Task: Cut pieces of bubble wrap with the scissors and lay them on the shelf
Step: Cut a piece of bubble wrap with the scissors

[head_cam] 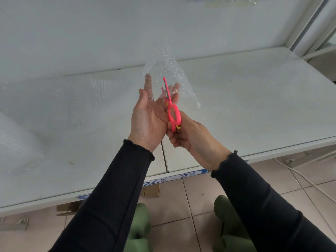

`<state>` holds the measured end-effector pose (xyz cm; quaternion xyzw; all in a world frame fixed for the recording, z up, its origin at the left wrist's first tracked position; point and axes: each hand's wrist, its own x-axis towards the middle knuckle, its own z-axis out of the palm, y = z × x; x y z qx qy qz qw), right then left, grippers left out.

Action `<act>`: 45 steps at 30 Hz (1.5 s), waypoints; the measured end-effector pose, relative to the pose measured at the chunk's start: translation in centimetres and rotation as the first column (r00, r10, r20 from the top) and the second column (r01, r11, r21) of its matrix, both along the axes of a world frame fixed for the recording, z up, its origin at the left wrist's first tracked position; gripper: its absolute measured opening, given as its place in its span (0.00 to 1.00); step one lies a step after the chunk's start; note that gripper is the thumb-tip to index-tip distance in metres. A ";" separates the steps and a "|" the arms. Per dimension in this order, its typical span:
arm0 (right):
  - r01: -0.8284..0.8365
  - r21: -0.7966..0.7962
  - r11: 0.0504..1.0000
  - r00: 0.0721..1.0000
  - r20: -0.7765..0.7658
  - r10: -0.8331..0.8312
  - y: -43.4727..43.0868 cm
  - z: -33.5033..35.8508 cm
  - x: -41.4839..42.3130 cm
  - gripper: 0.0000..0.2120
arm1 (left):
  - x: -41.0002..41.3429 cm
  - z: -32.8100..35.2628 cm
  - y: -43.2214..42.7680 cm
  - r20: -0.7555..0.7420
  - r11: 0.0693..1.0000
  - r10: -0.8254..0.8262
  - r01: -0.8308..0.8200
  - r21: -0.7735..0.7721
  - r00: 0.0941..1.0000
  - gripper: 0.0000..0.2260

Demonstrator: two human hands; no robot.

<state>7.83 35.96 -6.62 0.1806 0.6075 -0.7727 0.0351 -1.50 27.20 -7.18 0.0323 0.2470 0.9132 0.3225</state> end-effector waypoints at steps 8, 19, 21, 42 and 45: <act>-0.002 -0.030 1.000 1.000 -0.022 0.001 0.1 -0.6 0.0 0.18 | 0.1 0.1 0.0 -0.020 0.998 0.008 -0.009 -0.065 1.000 0.20; -0.030 0.006 1.000 0.995 -0.090 0.031 0.0 -1.0 0.1 0.12 | 0.0 0.0 -0.3 -0.039 0.987 0.042 -0.048 -0.155 0.998 0.20; -0.028 0.004 1.000 0.996 -0.083 0.028 0.1 -0.9 0.0 0.12 | 0.0 -0.2 -0.3 -0.074 0.982 0.041 -0.054 -0.181 0.996 0.20; 0.060 -0.060 0.996 0.992 -0.106 -0.066 1.2 0.4 -1.0 0.17 | 1.6 -1.7 -0.6 -0.372 0.953 -0.123 0.004 -0.303 0.920 0.21; 0.069 -0.053 0.996 0.990 -0.120 -0.075 1.1 0.3 -1.0 0.21 | 1.7 -1.8 -0.6 -0.383 0.948 -0.120 -0.009 -0.319 0.916 0.20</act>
